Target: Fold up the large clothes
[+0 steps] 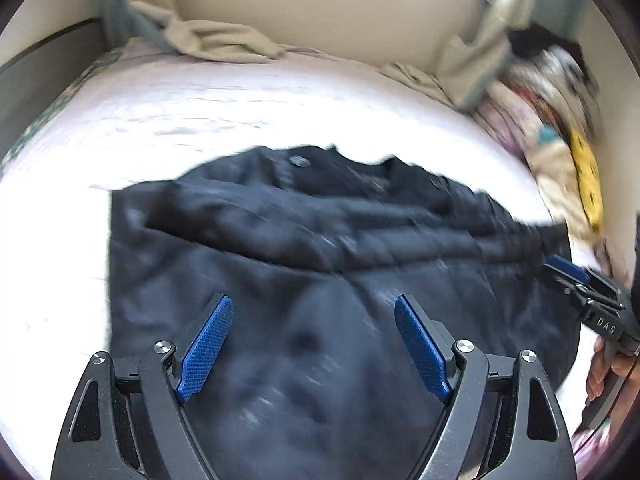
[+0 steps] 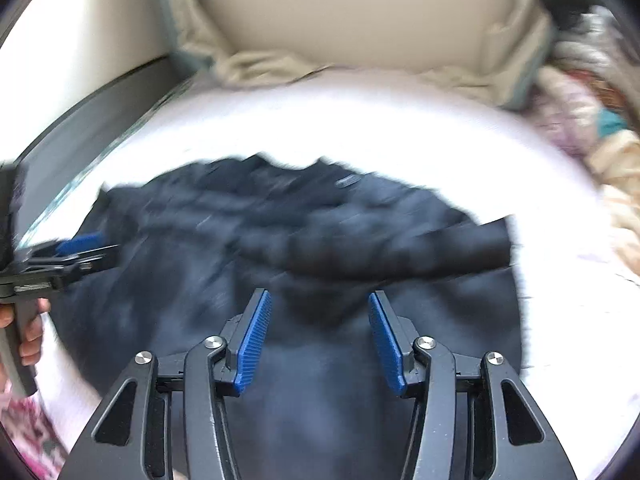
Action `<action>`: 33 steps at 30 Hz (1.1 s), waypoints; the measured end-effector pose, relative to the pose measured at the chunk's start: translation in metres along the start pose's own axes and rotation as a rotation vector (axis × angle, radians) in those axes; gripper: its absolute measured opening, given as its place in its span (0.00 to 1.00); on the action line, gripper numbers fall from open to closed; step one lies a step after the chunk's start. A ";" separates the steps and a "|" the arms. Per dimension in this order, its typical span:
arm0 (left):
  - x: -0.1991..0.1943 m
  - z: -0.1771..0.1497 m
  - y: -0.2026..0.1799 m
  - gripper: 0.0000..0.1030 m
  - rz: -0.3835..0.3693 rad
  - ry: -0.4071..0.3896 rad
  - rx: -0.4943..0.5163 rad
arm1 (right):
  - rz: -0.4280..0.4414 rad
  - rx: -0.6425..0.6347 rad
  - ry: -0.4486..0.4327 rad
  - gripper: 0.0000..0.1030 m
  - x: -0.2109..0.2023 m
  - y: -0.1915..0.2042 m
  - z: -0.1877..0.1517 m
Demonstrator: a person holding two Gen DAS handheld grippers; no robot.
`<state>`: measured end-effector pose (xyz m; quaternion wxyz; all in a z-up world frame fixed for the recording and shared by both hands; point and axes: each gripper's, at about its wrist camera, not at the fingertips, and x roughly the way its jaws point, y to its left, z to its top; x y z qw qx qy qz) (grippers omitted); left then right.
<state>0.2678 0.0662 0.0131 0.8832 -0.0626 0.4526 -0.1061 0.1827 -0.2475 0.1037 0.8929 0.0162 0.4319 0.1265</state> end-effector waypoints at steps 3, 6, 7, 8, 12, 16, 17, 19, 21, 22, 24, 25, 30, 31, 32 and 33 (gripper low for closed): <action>0.006 0.006 0.022 0.81 0.034 0.004 -0.061 | -0.084 0.070 -0.003 0.35 0.000 -0.029 0.007; 0.013 0.005 0.032 0.79 0.033 0.029 -0.091 | -0.111 0.134 0.020 0.28 0.007 -0.050 0.006; 0.013 0.004 0.033 0.79 0.034 0.035 -0.090 | -0.103 0.158 0.037 0.28 0.013 -0.055 0.004; 0.014 0.002 0.033 0.79 0.037 0.042 -0.085 | -0.092 0.174 0.054 0.27 0.017 -0.059 0.001; 0.023 -0.003 0.035 0.79 0.032 0.073 -0.090 | -0.051 0.231 0.122 0.25 0.038 -0.069 -0.014; 0.030 -0.006 0.042 0.78 0.023 0.084 -0.101 | -0.026 0.257 0.125 0.25 0.045 -0.074 -0.021; 0.031 -0.006 0.042 0.78 0.022 0.085 -0.103 | -0.027 0.254 0.127 0.25 0.046 -0.073 -0.022; 0.034 -0.007 0.045 0.78 0.011 0.090 -0.113 | -0.034 0.240 0.127 0.25 0.050 -0.072 -0.024; 0.037 -0.007 0.051 0.78 -0.011 0.097 -0.137 | -0.042 0.231 0.126 0.25 0.053 -0.070 -0.025; 0.038 -0.007 0.053 0.78 -0.021 0.098 -0.148 | -0.046 0.228 0.125 0.25 0.054 -0.069 -0.026; 0.041 -0.006 0.057 0.78 -0.039 0.099 -0.166 | -0.051 0.219 0.123 0.25 0.056 -0.068 -0.026; 0.042 -0.006 0.058 0.78 -0.044 0.099 -0.168 | -0.053 0.217 0.120 0.25 0.056 -0.068 -0.028; 0.045 -0.006 0.059 0.78 -0.053 0.089 -0.170 | -0.071 0.197 0.086 0.25 0.059 -0.064 -0.034; 0.044 -0.006 0.059 0.78 -0.057 0.088 -0.174 | -0.078 0.190 0.078 0.25 0.059 -0.063 -0.035; 0.044 -0.005 0.060 0.78 -0.064 0.087 -0.180 | -0.082 0.187 0.072 0.25 0.059 -0.062 -0.036; 0.044 -0.005 0.061 0.78 -0.073 0.085 -0.188 | -0.083 0.187 0.066 0.25 0.060 -0.062 -0.037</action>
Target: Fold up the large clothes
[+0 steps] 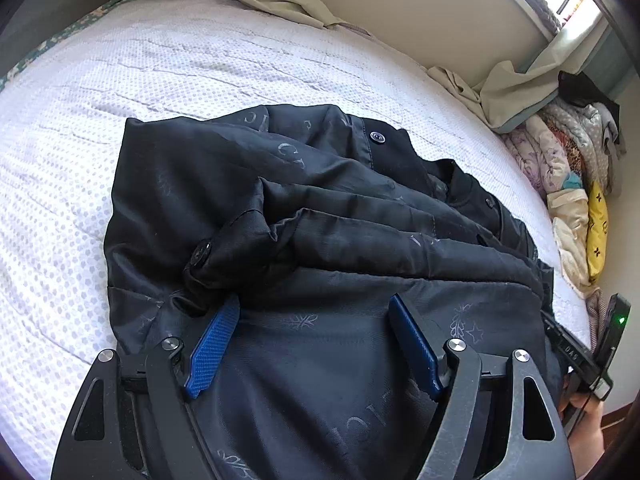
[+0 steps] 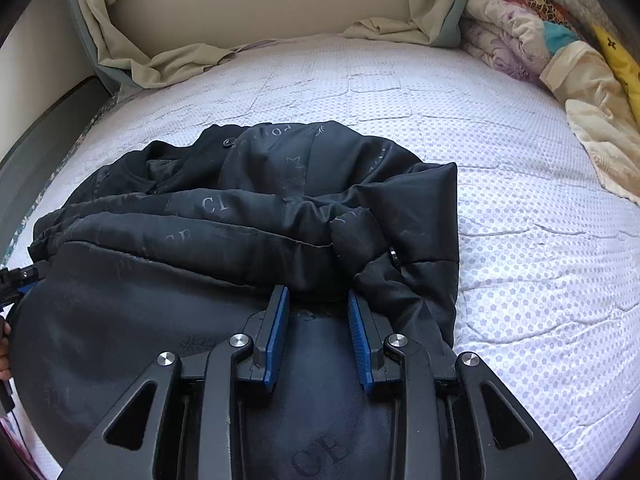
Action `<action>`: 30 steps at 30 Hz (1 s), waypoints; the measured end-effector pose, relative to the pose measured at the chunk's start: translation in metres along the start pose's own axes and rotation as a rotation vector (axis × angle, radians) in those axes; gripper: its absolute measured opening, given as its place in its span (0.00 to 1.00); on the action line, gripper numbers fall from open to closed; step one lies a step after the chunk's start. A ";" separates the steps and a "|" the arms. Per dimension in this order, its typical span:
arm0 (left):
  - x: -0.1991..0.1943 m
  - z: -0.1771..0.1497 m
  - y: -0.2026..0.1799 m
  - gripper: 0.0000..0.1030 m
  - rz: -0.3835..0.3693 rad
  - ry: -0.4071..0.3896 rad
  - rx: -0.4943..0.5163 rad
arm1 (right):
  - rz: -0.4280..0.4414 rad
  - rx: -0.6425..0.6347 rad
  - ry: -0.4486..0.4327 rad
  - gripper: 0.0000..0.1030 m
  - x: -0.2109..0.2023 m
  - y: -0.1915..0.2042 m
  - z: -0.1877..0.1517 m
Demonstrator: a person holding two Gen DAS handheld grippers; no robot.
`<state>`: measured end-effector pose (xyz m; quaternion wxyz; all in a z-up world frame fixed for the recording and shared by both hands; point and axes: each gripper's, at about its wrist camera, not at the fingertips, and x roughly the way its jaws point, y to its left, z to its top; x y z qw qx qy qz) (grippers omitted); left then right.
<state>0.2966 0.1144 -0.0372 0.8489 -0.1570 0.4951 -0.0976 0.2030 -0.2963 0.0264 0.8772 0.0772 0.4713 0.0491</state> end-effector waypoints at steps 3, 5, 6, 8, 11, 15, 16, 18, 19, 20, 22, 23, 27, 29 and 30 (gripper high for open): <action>-0.002 0.001 0.005 0.78 -0.029 -0.003 -0.026 | 0.012 0.009 -0.010 0.25 0.001 -0.002 0.000; -0.004 0.002 0.008 0.78 -0.049 -0.008 -0.045 | 0.021 0.018 -0.013 0.25 0.002 -0.004 0.001; -0.007 0.004 0.010 0.78 -0.065 -0.008 -0.068 | 0.023 0.022 -0.011 0.25 0.001 -0.005 0.002; -0.016 0.009 0.014 0.78 -0.096 -0.002 -0.116 | 0.030 0.035 -0.005 0.25 -0.002 -0.006 0.005; -0.033 0.017 0.025 0.78 -0.173 -0.006 -0.208 | 0.025 0.056 0.011 0.26 -0.012 -0.006 0.010; -0.062 0.027 0.041 0.78 -0.220 -0.046 -0.269 | 0.042 0.046 -0.007 0.36 -0.033 -0.001 0.019; -0.068 0.030 0.043 0.78 -0.209 -0.061 -0.264 | 0.052 0.051 -0.019 0.37 -0.040 -0.001 0.022; -0.080 0.033 0.048 0.79 -0.170 -0.095 -0.252 | 0.069 0.066 -0.033 0.38 -0.048 -0.001 0.025; -0.082 0.034 0.051 0.79 -0.157 -0.103 -0.255 | 0.077 0.076 -0.040 0.38 -0.052 -0.002 0.026; -0.084 0.034 0.054 0.79 -0.148 -0.105 -0.261 | 0.084 0.086 -0.045 0.39 -0.055 -0.003 0.028; -0.084 0.033 0.060 0.79 -0.142 -0.097 -0.275 | 0.098 0.105 -0.051 0.41 -0.061 -0.005 0.030; -0.083 0.033 0.062 0.79 -0.137 -0.091 -0.278 | 0.108 0.117 -0.052 0.42 -0.063 -0.006 0.031; -0.083 0.028 0.069 0.79 -0.110 -0.074 -0.276 | 0.153 0.157 -0.046 0.47 -0.068 -0.010 0.031; -0.080 0.024 0.074 0.82 -0.109 -0.053 -0.282 | 0.165 0.168 -0.044 0.48 -0.070 -0.011 0.031; -0.075 0.021 0.078 0.83 -0.123 -0.026 -0.292 | 0.166 0.171 -0.044 0.48 -0.071 -0.012 0.030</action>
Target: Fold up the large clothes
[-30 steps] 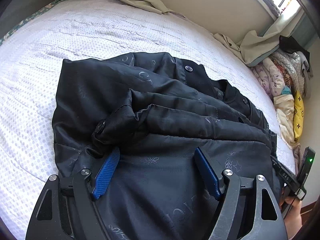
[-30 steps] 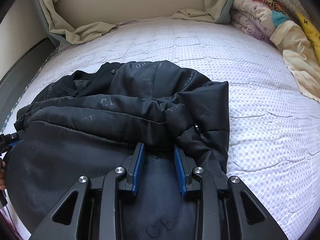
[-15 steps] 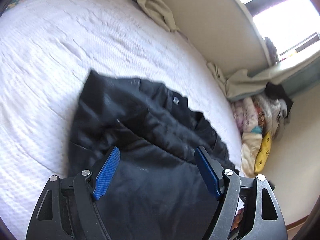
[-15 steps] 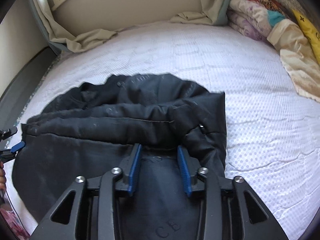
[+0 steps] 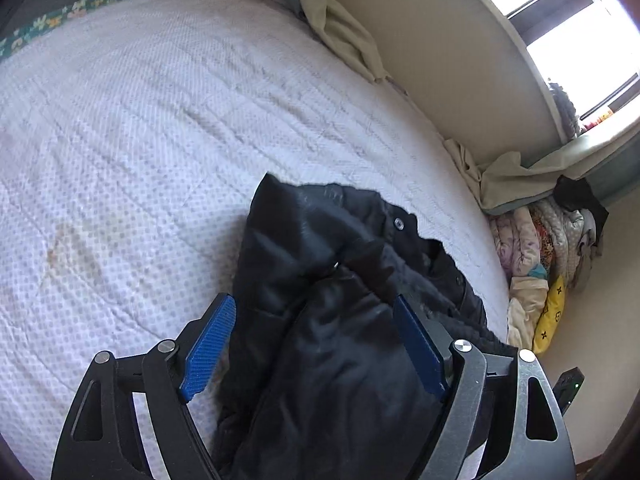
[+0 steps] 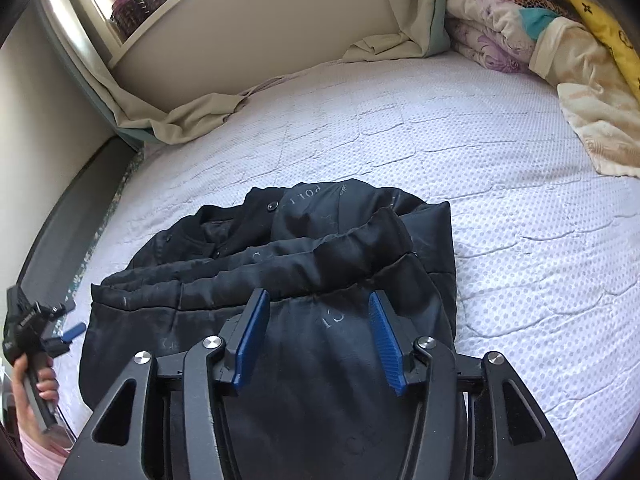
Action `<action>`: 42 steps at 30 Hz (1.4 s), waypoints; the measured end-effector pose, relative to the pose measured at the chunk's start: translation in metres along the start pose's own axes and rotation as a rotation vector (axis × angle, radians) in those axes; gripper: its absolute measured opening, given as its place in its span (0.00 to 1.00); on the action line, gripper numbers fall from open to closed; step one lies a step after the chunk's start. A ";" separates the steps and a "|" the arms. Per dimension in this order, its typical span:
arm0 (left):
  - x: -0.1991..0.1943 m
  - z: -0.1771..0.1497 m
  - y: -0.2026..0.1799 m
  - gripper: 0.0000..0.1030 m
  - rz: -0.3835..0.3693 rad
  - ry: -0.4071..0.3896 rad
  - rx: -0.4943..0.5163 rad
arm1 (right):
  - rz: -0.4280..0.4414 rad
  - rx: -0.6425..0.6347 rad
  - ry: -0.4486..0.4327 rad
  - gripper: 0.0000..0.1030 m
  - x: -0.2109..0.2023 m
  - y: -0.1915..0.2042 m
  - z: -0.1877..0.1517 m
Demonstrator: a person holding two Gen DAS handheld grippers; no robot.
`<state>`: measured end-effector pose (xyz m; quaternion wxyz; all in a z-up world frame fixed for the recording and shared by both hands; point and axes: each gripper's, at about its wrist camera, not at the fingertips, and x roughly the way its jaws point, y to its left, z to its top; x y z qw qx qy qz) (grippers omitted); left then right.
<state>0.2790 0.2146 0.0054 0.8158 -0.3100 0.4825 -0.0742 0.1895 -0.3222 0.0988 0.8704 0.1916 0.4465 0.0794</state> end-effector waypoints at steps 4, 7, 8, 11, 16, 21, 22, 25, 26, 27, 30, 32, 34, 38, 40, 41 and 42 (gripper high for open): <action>0.010 -0.006 0.019 0.84 -0.038 0.063 -0.071 | 0.005 0.017 -0.003 0.49 -0.004 -0.003 0.000; 0.020 -0.012 0.036 0.86 -0.057 0.115 -0.125 | 0.023 0.036 -0.006 0.51 -0.007 -0.003 0.000; 0.025 -0.015 0.042 0.86 -0.070 0.142 -0.152 | 0.031 0.039 -0.006 0.51 -0.008 -0.003 0.000; 0.038 -0.023 0.052 0.89 -0.123 0.204 -0.214 | 0.042 0.030 -0.007 0.52 -0.011 0.001 -0.001; 0.052 -0.035 0.054 0.98 -0.231 0.220 -0.231 | 0.056 0.019 -0.008 0.53 -0.016 0.005 -0.004; 0.056 -0.044 0.045 0.99 -0.246 0.225 -0.211 | 0.065 0.018 -0.014 0.53 -0.022 0.006 -0.005; 0.058 -0.046 0.043 0.99 -0.263 0.234 -0.217 | 0.067 0.018 -0.014 0.53 -0.022 0.006 -0.005; 0.061 -0.049 0.035 0.96 -0.256 0.236 -0.193 | 0.072 0.017 -0.013 0.53 -0.022 0.007 -0.005; 0.062 -0.050 0.033 0.91 -0.246 0.232 -0.182 | 0.075 0.015 -0.009 0.53 -0.021 0.008 -0.006; 0.062 -0.050 0.031 0.87 -0.239 0.231 -0.175 | 0.077 0.011 -0.004 0.53 -0.020 0.010 -0.006; 0.068 -0.051 0.032 0.67 -0.270 0.253 -0.200 | 0.086 -0.019 0.021 0.53 -0.012 0.021 -0.008; 0.070 -0.052 0.033 0.58 -0.291 0.259 -0.214 | 0.096 -0.047 0.032 0.53 -0.008 0.031 -0.011; 0.068 -0.053 0.033 0.52 -0.300 0.257 -0.216 | 0.106 -0.082 0.035 0.53 -0.006 0.042 -0.013; 0.063 -0.051 0.029 0.45 -0.325 0.249 -0.221 | 0.095 -0.185 0.017 0.48 -0.007 0.069 -0.017; 0.059 -0.050 0.028 0.43 -0.335 0.244 -0.216 | 0.081 -0.255 0.010 0.40 -0.006 0.084 -0.021; 0.058 -0.050 0.026 0.42 -0.340 0.241 -0.214 | 0.074 -0.280 0.009 0.36 -0.005 0.089 -0.022; 0.056 -0.049 0.024 0.42 -0.348 0.238 -0.214 | 0.067 -0.307 0.010 0.31 -0.004 0.093 -0.023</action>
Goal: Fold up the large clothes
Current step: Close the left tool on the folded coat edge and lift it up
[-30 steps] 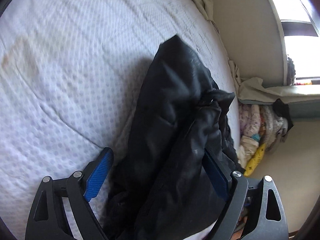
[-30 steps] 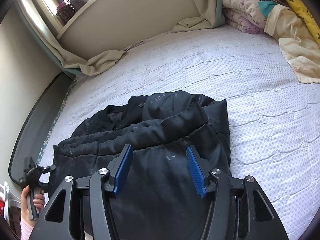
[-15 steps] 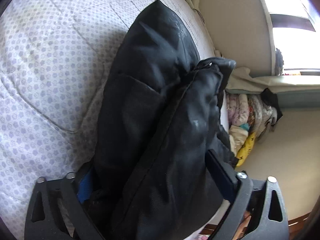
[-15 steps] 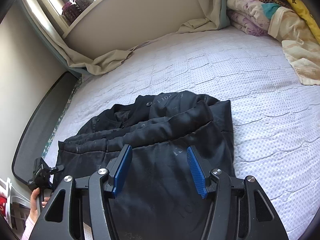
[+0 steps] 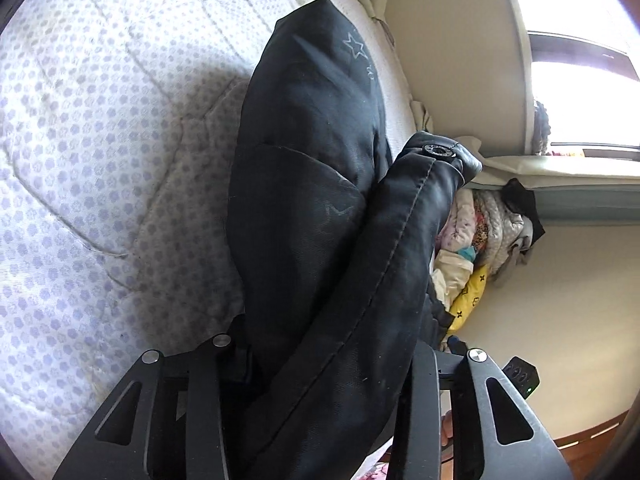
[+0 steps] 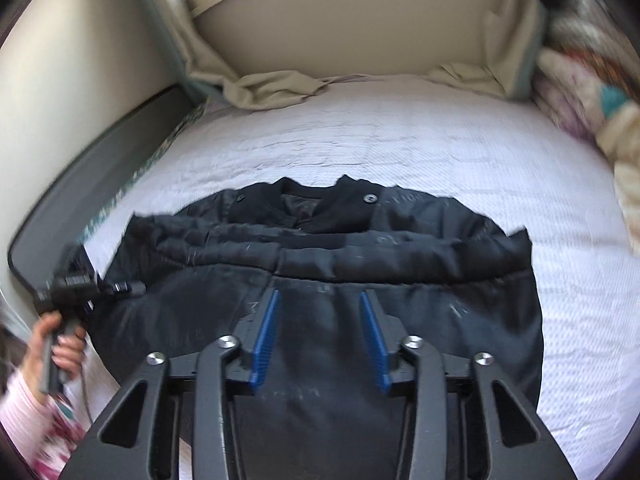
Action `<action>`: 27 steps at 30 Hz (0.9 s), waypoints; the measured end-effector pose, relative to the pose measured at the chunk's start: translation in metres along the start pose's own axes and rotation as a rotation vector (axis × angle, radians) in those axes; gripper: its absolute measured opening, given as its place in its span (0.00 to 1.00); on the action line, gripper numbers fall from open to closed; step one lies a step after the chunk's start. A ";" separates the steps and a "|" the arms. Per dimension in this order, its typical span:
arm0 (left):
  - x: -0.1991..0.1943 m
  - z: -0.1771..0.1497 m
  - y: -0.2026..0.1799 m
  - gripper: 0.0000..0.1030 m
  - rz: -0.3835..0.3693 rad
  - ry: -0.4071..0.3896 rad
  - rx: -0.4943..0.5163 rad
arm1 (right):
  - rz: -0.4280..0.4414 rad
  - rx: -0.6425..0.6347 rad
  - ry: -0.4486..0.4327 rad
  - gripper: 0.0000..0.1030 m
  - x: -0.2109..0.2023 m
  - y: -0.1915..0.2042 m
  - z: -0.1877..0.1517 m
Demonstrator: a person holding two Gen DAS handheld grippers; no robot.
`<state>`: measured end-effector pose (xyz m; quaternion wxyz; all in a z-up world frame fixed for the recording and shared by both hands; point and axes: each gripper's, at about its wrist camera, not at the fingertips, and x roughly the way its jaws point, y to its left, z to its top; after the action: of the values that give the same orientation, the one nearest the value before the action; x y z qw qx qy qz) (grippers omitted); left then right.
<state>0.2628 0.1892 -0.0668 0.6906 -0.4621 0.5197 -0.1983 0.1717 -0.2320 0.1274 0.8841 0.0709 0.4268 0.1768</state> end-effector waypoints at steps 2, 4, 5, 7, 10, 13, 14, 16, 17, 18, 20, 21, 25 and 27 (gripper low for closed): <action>-0.006 0.000 0.001 0.40 -0.014 -0.003 0.002 | -0.005 -0.029 0.010 0.26 0.004 0.004 -0.001; -0.010 0.000 -0.003 0.39 -0.025 -0.008 0.014 | -0.003 -0.021 0.028 0.26 0.011 0.001 -0.004; -0.012 0.000 -0.005 0.39 -0.029 -0.012 0.021 | 0.000 -0.015 0.037 0.26 0.014 -0.002 -0.005; -0.014 -0.001 -0.010 0.39 -0.042 -0.016 0.025 | 0.003 -0.008 0.077 0.26 0.027 -0.005 -0.011; -0.017 -0.004 -0.015 0.38 -0.054 -0.024 0.028 | -0.039 -0.022 0.105 0.25 0.041 -0.007 -0.018; -0.018 -0.007 -0.025 0.38 -0.047 -0.034 0.045 | -0.051 -0.029 0.117 0.24 0.053 -0.010 -0.023; -0.015 -0.007 -0.034 0.38 -0.048 -0.036 0.049 | -0.053 -0.033 0.123 0.24 0.057 -0.011 -0.025; -0.015 -0.010 -0.048 0.38 -0.062 -0.041 0.065 | -0.048 -0.022 0.135 0.24 0.067 -0.015 -0.028; -0.016 -0.012 -0.056 0.38 -0.069 -0.044 0.079 | -0.045 -0.013 0.138 0.24 0.070 -0.017 -0.029; -0.018 -0.015 -0.063 0.38 -0.070 -0.047 0.096 | -0.042 -0.007 0.138 0.24 0.074 -0.019 -0.031; -0.019 -0.020 -0.080 0.37 -0.063 -0.056 0.133 | -0.048 -0.013 0.139 0.24 0.077 -0.019 -0.032; -0.019 -0.023 -0.088 0.37 -0.060 -0.060 0.154 | -0.055 -0.020 0.139 0.24 0.079 -0.018 -0.033; -0.017 -0.035 -0.126 0.37 -0.031 -0.071 0.227 | -0.101 -0.044 0.136 0.24 0.085 -0.013 -0.036; -0.014 -0.039 -0.143 0.37 -0.017 -0.072 0.241 | -0.118 -0.049 0.133 0.24 0.088 -0.011 -0.037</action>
<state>0.2519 0.1119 0.0599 0.7577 -0.3869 0.4630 -0.2487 0.1961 -0.2102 0.0368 0.8641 0.0118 0.4835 0.1391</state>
